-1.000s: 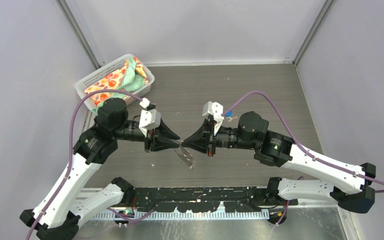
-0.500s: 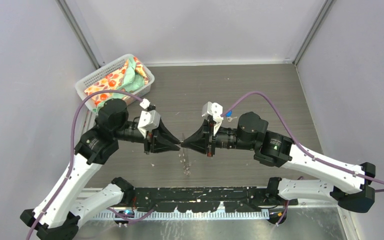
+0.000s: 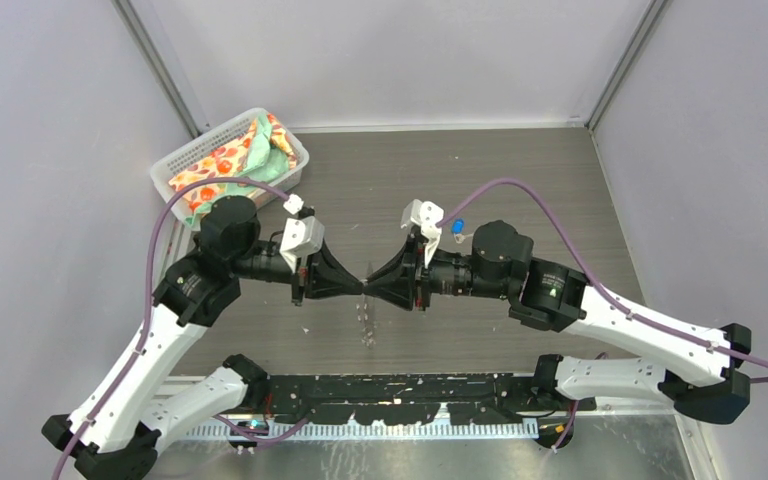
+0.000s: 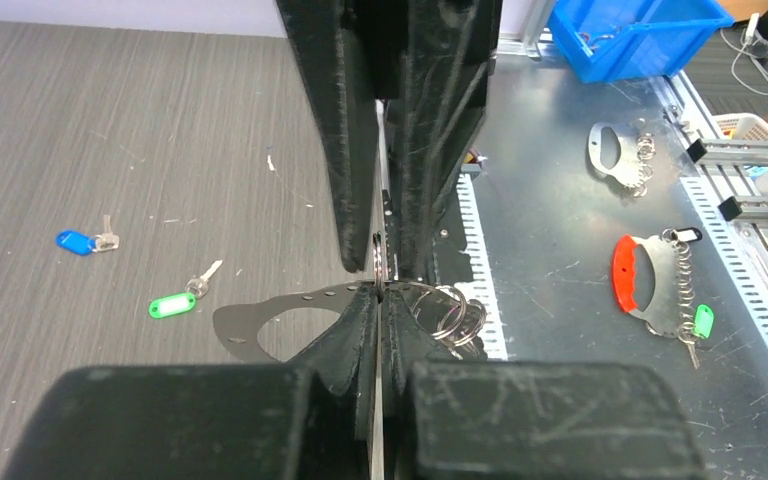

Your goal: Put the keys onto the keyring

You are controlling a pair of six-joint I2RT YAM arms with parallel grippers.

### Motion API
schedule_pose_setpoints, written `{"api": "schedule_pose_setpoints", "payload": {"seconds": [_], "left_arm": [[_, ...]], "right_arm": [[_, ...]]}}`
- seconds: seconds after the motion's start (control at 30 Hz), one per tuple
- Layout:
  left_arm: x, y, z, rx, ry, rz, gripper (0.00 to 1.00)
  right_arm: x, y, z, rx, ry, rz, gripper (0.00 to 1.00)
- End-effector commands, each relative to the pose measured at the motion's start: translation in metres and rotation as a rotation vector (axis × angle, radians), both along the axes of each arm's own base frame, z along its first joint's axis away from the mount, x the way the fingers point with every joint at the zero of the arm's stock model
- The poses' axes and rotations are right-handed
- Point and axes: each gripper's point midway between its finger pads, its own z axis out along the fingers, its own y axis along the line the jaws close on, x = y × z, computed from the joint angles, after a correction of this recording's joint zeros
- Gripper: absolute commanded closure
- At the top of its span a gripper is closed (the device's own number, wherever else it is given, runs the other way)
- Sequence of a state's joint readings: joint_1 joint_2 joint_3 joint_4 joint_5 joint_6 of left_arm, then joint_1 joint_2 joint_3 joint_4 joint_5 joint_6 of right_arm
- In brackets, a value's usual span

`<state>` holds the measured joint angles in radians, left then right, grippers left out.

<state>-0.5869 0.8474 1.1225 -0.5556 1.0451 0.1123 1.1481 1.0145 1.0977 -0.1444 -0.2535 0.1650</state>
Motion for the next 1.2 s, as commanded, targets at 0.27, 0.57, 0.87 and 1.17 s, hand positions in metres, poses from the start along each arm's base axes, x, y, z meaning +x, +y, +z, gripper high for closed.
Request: {"api": "schedule_pose_setpoints", "payload": {"seconds": [0.27, 0.57, 0.87, 1.17], "left_arm": [[0.007, 0.005, -0.007, 0.040, -0.094, 0.021, 1.00], [0.005, 0.007, -0.017, 0.122, -0.032, -0.019, 1.00], [-0.010, 0.009, -0.015, 0.107, -0.032, -0.093, 1.00], [-0.011, 0.008, -0.015, 0.112, -0.019, -0.104, 1.00]], "right_arm": [[0.001, -0.029, 0.008, -0.259, 0.028, -0.049, 0.48], [-0.004, -0.017, 0.000, -0.444, -0.020, 0.085, 0.48], [-0.009, -0.001, -0.005, -0.467, -0.017, 0.169, 0.54], [-0.009, 0.011, -0.007, -0.456, -0.010, 0.200, 0.61]]}}
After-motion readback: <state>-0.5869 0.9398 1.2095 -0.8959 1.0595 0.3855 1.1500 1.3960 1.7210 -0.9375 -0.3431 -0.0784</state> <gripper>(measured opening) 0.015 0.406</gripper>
